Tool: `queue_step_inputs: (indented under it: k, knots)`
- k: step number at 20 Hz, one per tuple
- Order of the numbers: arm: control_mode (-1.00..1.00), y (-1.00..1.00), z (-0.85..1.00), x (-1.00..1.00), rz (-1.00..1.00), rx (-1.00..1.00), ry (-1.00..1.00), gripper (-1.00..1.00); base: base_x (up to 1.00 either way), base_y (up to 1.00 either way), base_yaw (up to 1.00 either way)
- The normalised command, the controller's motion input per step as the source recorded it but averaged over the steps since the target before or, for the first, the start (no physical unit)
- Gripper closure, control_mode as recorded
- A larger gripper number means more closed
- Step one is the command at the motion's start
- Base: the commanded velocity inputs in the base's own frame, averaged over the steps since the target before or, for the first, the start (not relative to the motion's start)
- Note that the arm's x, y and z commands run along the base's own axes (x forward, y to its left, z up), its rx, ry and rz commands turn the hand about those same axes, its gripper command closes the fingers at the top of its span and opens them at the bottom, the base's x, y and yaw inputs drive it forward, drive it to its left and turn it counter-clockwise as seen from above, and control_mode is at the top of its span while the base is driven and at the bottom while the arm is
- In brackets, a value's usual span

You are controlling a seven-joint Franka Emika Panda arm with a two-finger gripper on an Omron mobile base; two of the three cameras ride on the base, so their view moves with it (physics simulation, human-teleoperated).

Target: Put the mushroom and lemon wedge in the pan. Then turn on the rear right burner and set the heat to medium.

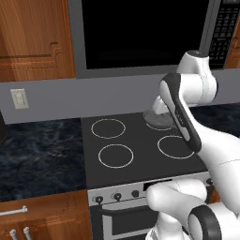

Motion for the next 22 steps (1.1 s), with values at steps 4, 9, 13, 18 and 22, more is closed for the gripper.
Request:
queue_step_inputs:
  k: [4,9,13,18,22]
  knots:
    - [-1.0,-0.64,0.0,-0.33,-0.01,0.0,0.06,-1.0,0.0,0.0,0.0]
    - [-1.0,-0.7,0.0,-0.06,-0.05,0.0,0.15,-1.0,0.0,0.0,0.0]
    - [-1.0,-0.66,0.0,-0.07,-0.06,0.0,0.16,-1.0,0.0,0.0,0.0]
    - [-1.0,-0.61,-0.01,0.0,0.0,0.0,0.05,-1.0,0.0,0.0,0.0]
    - [-1.0,-0.21,-0.14,0.02,-0.07,0.0,0.0,-1.0,0.0,0.0,0.0]
